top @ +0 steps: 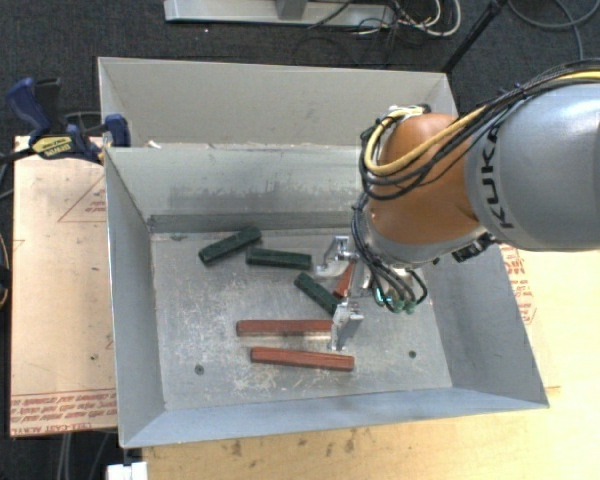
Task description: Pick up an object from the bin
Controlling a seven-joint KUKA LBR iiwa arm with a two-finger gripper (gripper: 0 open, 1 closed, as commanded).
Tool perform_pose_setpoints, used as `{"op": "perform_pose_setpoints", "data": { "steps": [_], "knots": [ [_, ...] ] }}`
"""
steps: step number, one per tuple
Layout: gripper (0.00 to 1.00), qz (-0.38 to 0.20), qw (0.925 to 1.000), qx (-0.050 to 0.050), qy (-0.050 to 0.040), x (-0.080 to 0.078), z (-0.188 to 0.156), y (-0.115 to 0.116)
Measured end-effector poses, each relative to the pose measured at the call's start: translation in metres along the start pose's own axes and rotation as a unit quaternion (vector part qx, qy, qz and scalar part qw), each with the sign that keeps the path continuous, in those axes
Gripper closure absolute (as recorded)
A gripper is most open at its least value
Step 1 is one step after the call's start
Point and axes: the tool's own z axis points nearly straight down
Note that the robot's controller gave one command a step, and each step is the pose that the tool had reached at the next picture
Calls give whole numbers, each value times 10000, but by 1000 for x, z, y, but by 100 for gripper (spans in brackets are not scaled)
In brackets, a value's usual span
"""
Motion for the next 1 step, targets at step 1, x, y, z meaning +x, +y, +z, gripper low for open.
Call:
{"op": "perform_pose_setpoints", "data": {
  "steps": [1],
  "knots": [
    [0, 6, 10000, -1, -37, -2, -4, 0]
  ]
}}
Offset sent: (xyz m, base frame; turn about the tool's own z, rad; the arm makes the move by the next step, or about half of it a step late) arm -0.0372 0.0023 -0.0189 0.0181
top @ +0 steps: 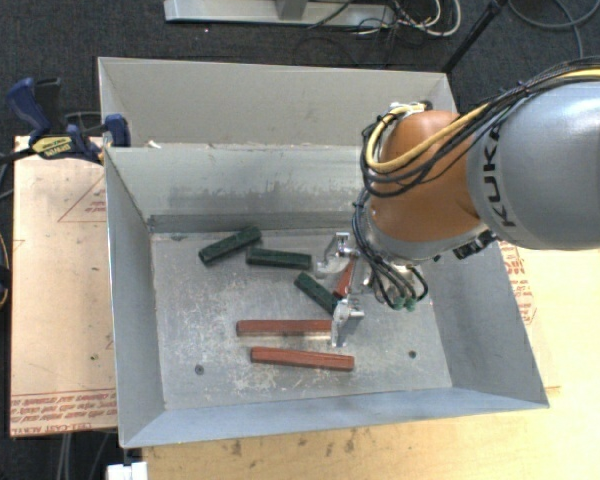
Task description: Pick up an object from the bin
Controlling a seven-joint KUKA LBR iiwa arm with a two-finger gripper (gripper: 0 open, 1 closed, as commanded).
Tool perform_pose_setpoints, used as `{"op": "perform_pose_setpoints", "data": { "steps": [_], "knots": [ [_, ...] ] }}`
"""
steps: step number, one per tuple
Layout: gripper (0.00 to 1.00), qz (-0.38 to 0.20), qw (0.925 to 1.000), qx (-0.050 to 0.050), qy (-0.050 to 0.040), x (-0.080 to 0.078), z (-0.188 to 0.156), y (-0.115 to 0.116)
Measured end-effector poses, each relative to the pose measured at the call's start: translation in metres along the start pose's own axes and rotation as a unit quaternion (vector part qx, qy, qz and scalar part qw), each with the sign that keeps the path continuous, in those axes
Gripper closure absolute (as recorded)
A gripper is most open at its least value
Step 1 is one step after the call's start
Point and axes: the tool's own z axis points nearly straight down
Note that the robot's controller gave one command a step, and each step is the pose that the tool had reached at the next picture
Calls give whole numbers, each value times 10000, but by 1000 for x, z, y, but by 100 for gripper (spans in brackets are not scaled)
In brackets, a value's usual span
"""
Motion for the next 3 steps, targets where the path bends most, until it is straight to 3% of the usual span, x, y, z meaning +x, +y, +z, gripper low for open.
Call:
{"op": "perform_pose_setpoints", "data": {
  "steps": [1, 2, 3],
  "knots": [
    [0, 75, 10000, 1, 20, 41, 24, 3],
    [0, 68, 10000, -1, -1, 35, 30, 4],
    [0, 306, 9995, 1, 10, 62, 24, 8]
  ]
}}
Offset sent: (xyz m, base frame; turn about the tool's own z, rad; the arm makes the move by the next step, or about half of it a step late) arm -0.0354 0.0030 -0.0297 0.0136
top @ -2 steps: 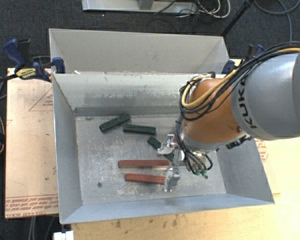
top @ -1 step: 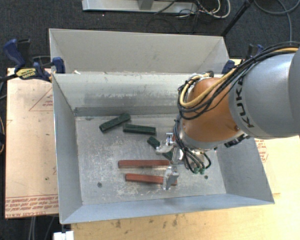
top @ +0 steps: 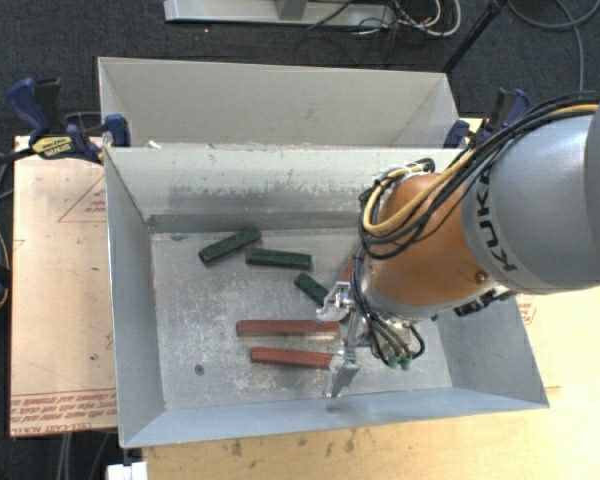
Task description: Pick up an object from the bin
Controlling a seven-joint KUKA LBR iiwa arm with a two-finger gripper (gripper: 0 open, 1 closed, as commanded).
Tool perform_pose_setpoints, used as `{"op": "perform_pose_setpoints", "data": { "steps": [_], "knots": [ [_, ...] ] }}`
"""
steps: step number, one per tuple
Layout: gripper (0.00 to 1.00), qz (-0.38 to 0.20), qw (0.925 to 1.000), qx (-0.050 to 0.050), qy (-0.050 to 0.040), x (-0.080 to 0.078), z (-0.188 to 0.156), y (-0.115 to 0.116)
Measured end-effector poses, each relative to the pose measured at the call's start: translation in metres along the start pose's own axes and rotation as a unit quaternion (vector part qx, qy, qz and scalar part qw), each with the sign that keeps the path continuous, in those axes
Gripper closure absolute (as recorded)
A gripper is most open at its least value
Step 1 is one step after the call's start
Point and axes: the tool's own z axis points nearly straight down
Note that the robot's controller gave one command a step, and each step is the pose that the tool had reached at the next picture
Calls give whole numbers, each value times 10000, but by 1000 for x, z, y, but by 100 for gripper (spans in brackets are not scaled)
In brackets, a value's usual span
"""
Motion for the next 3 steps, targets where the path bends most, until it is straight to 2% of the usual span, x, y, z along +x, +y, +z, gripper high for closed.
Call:
{"op": "perform_pose_setpoints", "data": {
  "steps": [1, 2, 3],
  "knots": [
    [0, -181, 9997, -17, -166, -12, 50, 3],
    [100, -183, 9998, -13, -85, -7, 45, 3],
    [100, -183, 9998, -12, -79, -6, 45, 3]
  ]
}}
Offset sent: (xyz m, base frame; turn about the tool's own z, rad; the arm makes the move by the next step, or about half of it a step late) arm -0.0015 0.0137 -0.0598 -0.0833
